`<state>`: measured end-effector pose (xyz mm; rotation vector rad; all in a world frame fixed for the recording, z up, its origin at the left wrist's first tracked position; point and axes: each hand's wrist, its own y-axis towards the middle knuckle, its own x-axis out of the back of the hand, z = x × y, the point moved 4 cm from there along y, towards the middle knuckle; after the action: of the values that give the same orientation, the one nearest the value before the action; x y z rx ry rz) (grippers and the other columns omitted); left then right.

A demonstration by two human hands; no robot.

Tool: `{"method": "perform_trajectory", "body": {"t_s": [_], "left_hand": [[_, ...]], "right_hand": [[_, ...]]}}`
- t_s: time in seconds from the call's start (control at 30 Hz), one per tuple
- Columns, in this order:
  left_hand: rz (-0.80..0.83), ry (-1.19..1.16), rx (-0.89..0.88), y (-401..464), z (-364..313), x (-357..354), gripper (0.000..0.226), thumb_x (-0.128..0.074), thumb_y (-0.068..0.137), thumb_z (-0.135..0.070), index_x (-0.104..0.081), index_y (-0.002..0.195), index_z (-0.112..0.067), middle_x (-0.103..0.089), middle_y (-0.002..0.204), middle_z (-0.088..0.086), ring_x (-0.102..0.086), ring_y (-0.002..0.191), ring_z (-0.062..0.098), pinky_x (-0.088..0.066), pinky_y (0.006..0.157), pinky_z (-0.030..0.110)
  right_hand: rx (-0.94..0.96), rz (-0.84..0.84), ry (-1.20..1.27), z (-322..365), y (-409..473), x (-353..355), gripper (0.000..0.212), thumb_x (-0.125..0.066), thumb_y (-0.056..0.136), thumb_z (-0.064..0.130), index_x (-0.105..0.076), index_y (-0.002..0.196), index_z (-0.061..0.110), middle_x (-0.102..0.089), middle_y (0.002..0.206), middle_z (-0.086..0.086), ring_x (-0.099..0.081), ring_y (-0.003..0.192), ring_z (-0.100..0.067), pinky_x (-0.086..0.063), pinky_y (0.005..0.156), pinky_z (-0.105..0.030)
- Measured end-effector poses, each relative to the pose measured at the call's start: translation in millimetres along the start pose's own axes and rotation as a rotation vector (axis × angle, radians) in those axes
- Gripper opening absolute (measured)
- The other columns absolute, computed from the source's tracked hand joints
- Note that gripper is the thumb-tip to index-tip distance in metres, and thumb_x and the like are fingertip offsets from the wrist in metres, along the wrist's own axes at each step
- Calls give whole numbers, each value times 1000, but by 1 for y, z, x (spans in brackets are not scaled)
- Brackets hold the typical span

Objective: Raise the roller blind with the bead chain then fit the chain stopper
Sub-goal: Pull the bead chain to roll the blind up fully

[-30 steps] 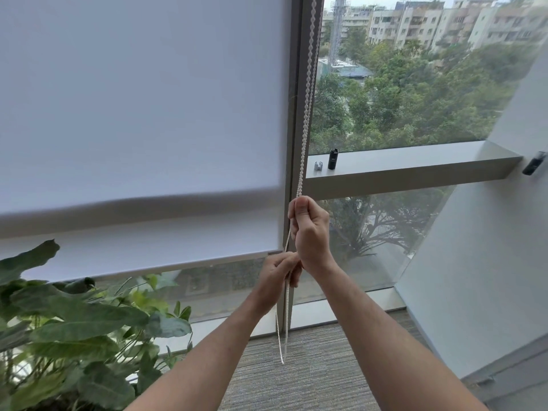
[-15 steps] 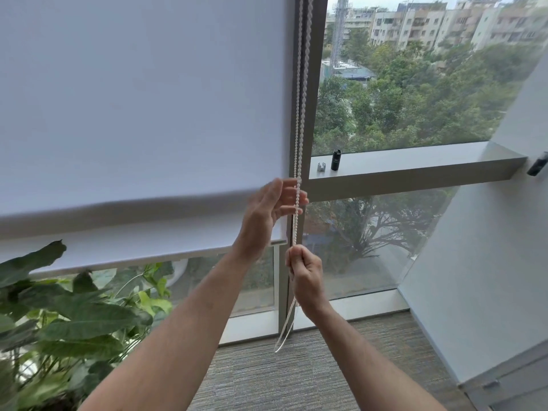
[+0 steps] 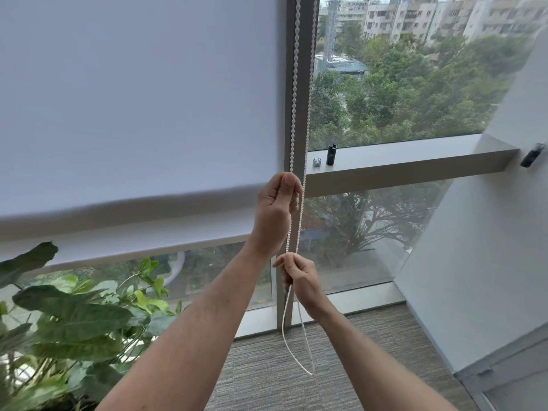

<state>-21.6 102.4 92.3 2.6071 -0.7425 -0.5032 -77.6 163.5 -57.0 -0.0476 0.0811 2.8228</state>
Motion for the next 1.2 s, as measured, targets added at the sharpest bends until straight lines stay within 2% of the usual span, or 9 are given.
{"method": "perform_trajectory", "body": {"t_s": [0.1,0.17,0.37,0.47,0.57,0.73,0.87,1.07,1.2], "left_hand": [[-17,53,29,-12,11,4,33,-43,101,-28,-57,71,-27,-38,53,-13,-31,48,7,-27,47,21],[-34,98,62,-21,22,10,32,-44,100,-27,-56,71,-24,-40,54,-12,-33,49,7,-29,48,24],[-51,81,137,-39,46,22,31,-45,99,-21,-55,70,-20,-42,56,-15,-34,52,6,-33,56,20],[-52,82,153,-46,53,21,31,-45,98,-20,-56,69,-23,-40,54,-15,-32,51,5,-29,50,17],[-64,149,152,-53,60,24,34,-46,98,-24,-57,67,-29,-41,53,-16,-32,51,5,-28,50,19],[-30,202,195,-69,78,29,31,-44,99,-23,-56,70,-25,-39,56,-14,-32,54,9,-28,52,20],[-15,238,250,-83,96,34,30,-44,98,-20,-55,70,-25,-37,55,-14,-29,52,8,-27,50,18],[27,307,321,-90,106,32,30,-47,97,-32,-57,70,-26,-36,61,8,-29,57,23,-26,54,36],[138,279,372,-94,110,34,28,-48,97,-33,-65,75,-26,-51,60,-4,-45,58,15,-39,56,27]], "right_hand": [[-62,76,-67,2,7,7,40,-45,97,33,-68,116,7,-74,98,-11,-70,89,-19,-52,81,-33],[-81,68,-35,5,13,15,49,-48,90,37,-63,130,13,-71,121,-6,-65,115,-18,-47,101,-42],[68,-80,37,50,34,26,39,-52,91,34,-65,127,25,-63,136,-5,-56,129,-13,-42,111,-39],[144,-68,42,79,42,25,69,-52,65,6,-59,134,11,-61,137,-6,-54,130,-12,-44,104,-20],[218,-60,206,109,43,21,62,-45,60,-4,-65,118,4,-68,121,-16,-64,116,-24,-49,96,-28],[323,82,285,154,39,2,32,-43,99,25,-65,116,9,-70,95,-17,-67,78,-31,-54,72,-39],[390,36,234,171,41,-10,37,-35,104,35,-67,102,17,-53,65,1,-40,50,-11,-28,46,-27],[430,-153,163,150,36,-9,35,-42,101,27,-56,69,20,-38,54,8,-31,47,-9,-27,42,-24],[442,-189,137,140,32,-6,36,-43,101,26,-56,67,25,-41,53,11,-32,46,-8,-27,44,-22]]}}
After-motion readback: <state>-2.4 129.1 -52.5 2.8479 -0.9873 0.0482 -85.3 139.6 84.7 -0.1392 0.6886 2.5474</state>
